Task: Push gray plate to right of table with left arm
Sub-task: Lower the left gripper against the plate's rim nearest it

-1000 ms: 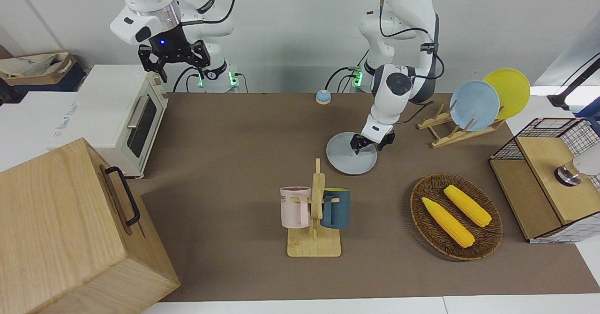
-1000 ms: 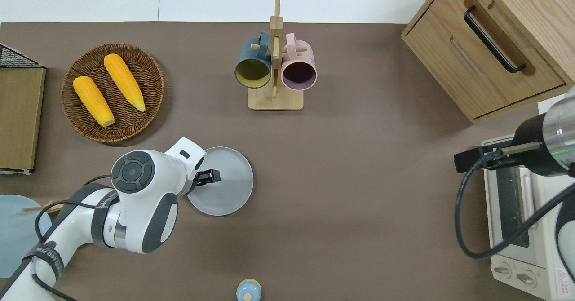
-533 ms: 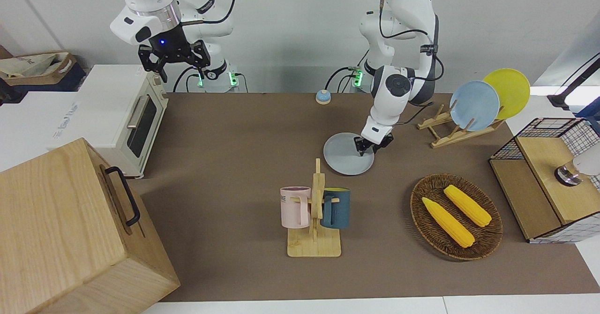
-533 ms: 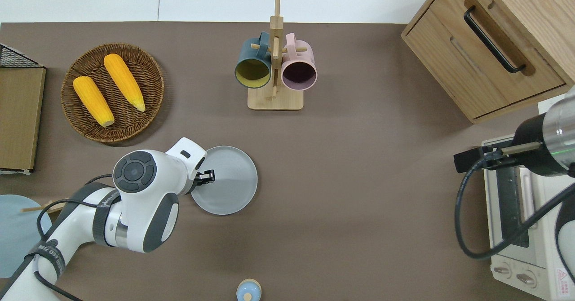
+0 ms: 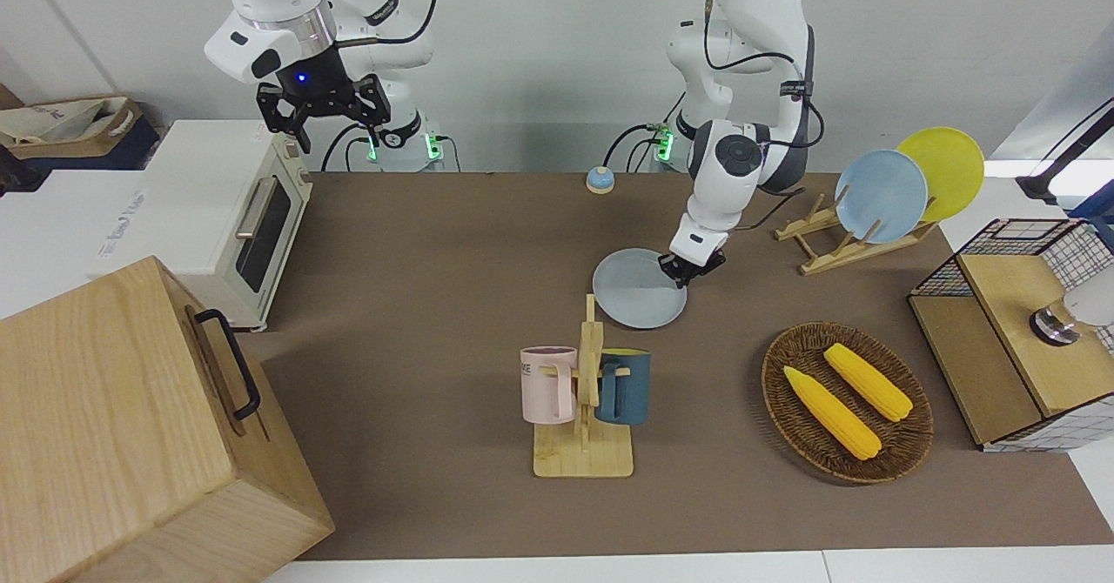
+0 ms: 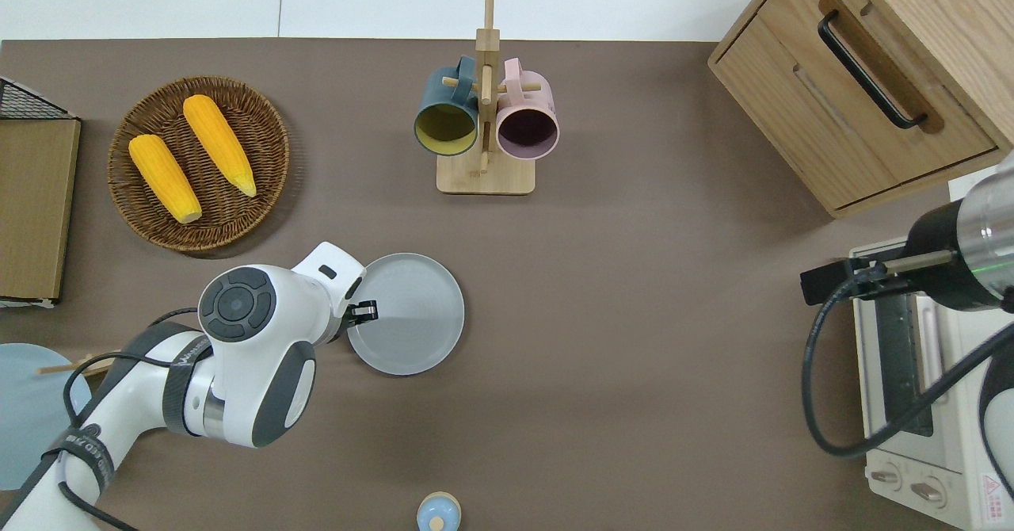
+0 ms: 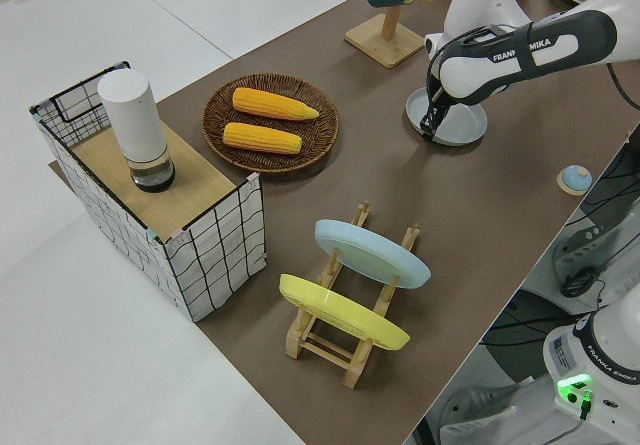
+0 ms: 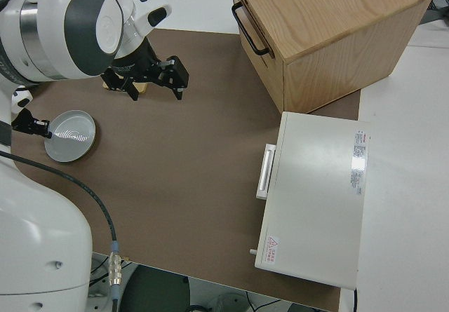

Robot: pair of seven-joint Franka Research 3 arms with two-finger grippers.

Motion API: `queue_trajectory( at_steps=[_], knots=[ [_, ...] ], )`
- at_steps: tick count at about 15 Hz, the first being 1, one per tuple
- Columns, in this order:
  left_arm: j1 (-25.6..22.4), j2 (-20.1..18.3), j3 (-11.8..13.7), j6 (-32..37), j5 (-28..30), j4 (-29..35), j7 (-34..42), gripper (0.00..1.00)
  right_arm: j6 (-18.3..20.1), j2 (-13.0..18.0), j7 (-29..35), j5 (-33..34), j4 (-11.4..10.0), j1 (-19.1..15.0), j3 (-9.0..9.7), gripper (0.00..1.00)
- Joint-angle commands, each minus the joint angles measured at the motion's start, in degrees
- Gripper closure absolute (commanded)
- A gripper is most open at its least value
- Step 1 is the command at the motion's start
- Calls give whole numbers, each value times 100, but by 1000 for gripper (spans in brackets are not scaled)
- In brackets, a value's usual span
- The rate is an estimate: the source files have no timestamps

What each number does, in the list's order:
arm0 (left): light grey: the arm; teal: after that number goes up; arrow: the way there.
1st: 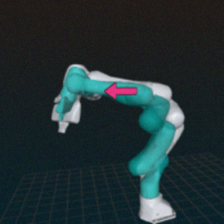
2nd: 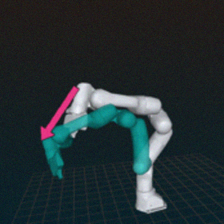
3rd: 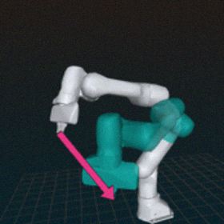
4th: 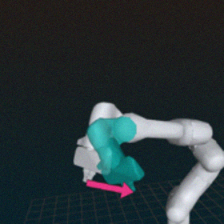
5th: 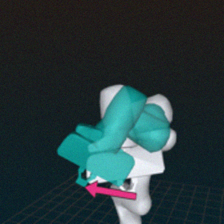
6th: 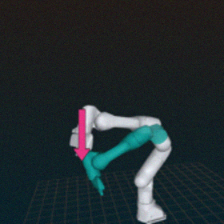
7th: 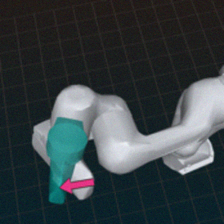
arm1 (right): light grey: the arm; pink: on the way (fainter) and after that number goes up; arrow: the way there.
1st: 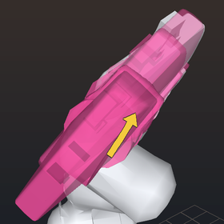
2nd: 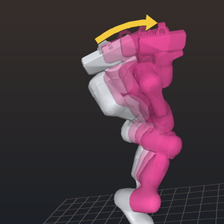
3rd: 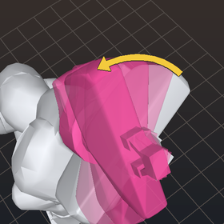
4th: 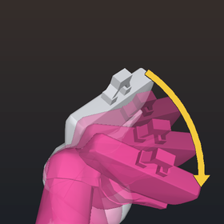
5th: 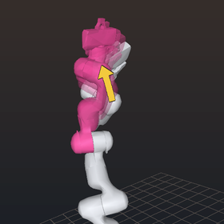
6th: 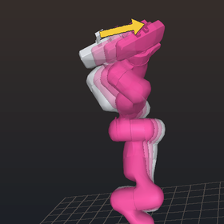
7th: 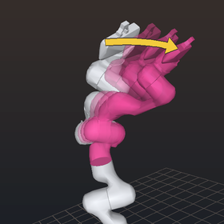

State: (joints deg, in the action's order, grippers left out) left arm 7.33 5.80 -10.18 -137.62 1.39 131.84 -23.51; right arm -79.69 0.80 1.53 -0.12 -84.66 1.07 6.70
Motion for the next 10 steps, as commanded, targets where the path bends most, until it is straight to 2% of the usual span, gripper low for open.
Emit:
queue_trajectory(
  at_steps=[1, 4, 10],
  knots=[
    [67, 18, 78, -116, -104, 105, -118, 1000, 86, 17, 5, -59, 46, -116, 86, 17],
    [180, 53, 43, -107, -104, 105, -145, 1000, 86, 17, 5, -59, 46, -116, 86, 17],
    [594, 149, 42, -134, -104, 79, -688, 1000, 86, 17, 14, -59, 46, -116, 77, 17]
  ],
)
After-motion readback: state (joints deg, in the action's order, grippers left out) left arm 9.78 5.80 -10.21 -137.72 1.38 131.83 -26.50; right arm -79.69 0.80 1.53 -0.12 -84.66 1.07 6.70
